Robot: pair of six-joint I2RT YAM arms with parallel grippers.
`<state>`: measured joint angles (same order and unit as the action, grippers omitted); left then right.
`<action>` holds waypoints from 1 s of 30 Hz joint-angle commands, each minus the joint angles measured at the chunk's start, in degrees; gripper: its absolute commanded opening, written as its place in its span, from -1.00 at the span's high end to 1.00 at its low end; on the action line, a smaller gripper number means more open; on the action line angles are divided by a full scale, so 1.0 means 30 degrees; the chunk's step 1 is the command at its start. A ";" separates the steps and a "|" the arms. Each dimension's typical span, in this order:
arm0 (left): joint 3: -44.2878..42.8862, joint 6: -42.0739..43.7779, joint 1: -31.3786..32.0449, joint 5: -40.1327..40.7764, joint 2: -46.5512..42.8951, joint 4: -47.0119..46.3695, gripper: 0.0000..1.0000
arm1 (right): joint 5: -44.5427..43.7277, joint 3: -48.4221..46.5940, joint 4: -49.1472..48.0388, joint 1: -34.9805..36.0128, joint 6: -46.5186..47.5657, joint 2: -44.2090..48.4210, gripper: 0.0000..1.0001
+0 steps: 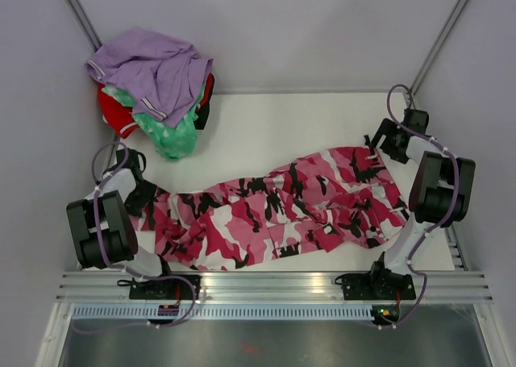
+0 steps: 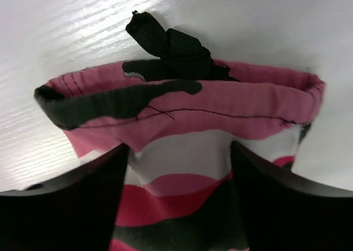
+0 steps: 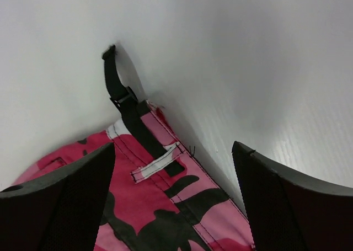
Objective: Fold and stack the trousers
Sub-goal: Flatten the trousers out
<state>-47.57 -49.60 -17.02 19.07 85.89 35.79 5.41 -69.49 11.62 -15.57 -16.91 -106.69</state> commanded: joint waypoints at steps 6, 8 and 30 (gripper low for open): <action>0.0915 0.0039 -0.0129 -0.1931 0.2191 -0.2494 -0.10 | 0.1391 -0.0302 0.0610 0.0913 0.1211 -0.1817 -0.66; 0.0770 0.0333 -0.0129 -0.2166 0.2513 -0.2790 0.37 | 0.1127 -0.0098 0.0581 0.1060 0.1270 -0.1935 -0.55; -0.3653 0.5311 -0.0100 -0.4043 -0.4369 -0.6009 0.95 | -0.0250 -0.0713 -0.2552 -0.0607 -0.1775 0.1668 1.00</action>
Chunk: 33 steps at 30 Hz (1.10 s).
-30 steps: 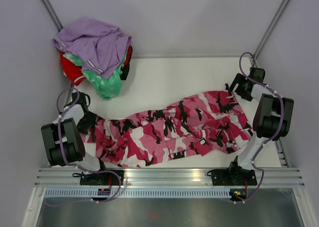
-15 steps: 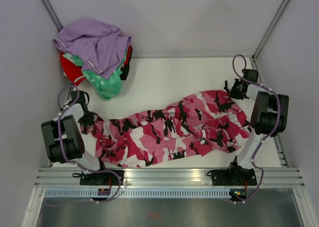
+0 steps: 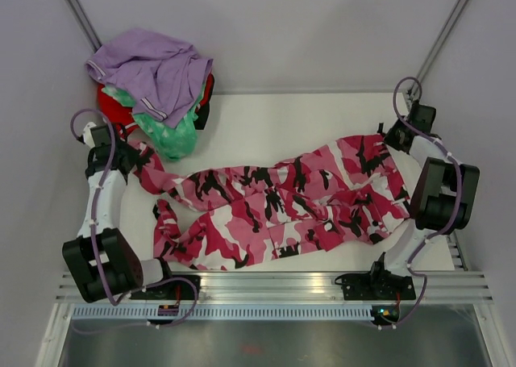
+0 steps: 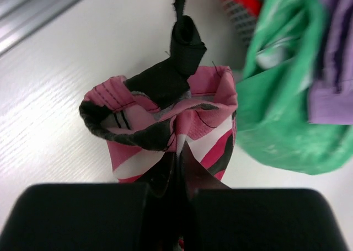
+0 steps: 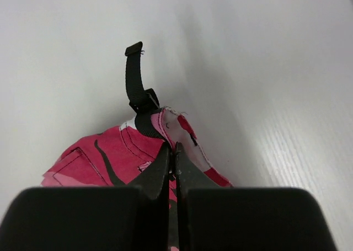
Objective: Fold and stack the trousers
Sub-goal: Flatten the trousers out
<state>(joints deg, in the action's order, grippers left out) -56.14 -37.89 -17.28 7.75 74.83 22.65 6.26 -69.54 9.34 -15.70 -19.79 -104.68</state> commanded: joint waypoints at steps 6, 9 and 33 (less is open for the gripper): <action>-0.1472 0.1614 -0.0012 -0.0705 0.0046 -0.1927 0.95 | -0.0039 -0.0433 -0.2762 -0.1707 -0.1577 0.0473 1.00; -0.1619 0.1614 -0.0012 -0.1293 0.1041 -0.1517 0.88 | 0.0402 -0.1544 -0.1536 -0.1767 -0.0934 -0.0377 1.00; -0.0736 -0.2664 1.0090 -0.0242 0.1211 0.0124 -0.96 | 0.4098 0.3372 0.1568 0.1953 -0.1695 1.0166 -0.62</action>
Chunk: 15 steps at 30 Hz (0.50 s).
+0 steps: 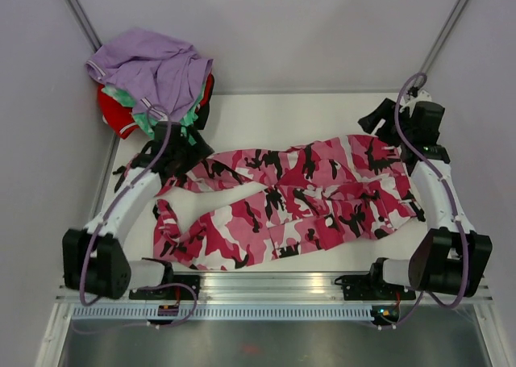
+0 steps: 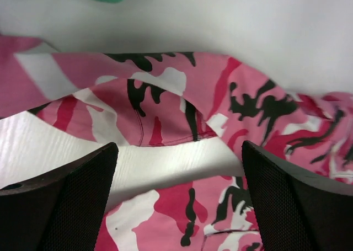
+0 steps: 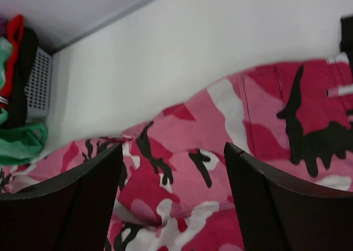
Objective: Fold and stack the trousers
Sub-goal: Flatten the trousers out
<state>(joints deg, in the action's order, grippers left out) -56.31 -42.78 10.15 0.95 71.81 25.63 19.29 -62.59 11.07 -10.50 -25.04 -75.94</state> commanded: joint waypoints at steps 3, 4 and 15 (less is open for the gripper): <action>-0.1705 -0.1323 0.1593 0.2407 0.4798 -0.1100 -0.94 | -0.2324 0.1672 0.2165 0.0190 0.0406 0.1377 -0.62; -0.1939 -0.1498 0.1712 0.2524 0.5238 -0.1217 -0.93 | -0.2676 0.1992 0.2372 0.0190 0.0406 0.1639 -0.61; -0.2908 -0.2203 0.2592 0.4633 0.8405 -0.4288 -0.86 | -0.2066 0.3663 0.2726 0.0190 -0.0267 0.1817 -0.61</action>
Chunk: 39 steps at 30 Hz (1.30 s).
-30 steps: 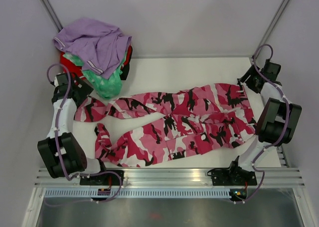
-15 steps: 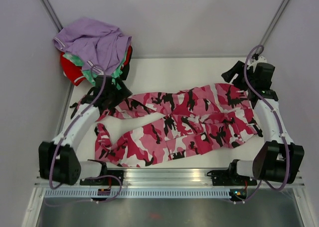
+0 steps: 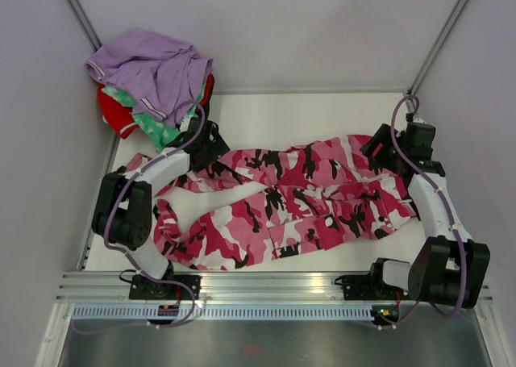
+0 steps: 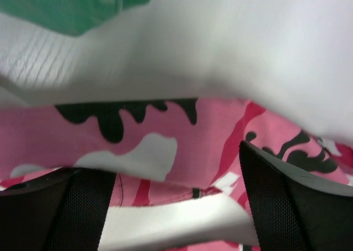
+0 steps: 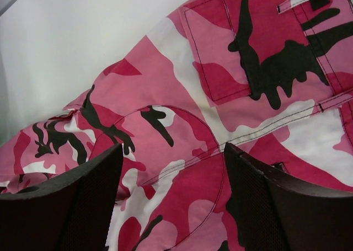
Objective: Fold and stack the trousers
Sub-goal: Flatten the trousers out
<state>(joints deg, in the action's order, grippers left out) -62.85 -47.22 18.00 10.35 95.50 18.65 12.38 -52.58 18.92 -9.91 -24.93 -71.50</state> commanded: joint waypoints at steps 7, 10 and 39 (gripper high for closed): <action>-0.1839 -0.1631 0.0006 0.1123 0.2817 -0.3613 0.14 | 0.0033 0.1003 -0.0037 -0.0007 -0.0802 0.1188 -0.60; -0.2720 -0.1896 0.0006 0.0625 0.3060 -0.3173 0.95 | 0.0033 0.0885 0.0344 -0.0007 -0.0948 0.1392 -0.59; 0.5833 -0.0843 -1.0569 0.0079 -1.4384 0.4980 -0.99 | 0.0677 -0.0316 -0.0914 -0.0007 -0.1945 -0.2121 -0.60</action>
<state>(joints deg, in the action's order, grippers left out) -45.71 -54.48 1.93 22.81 44.69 35.46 14.13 -51.22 18.31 -9.91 -30.22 -76.14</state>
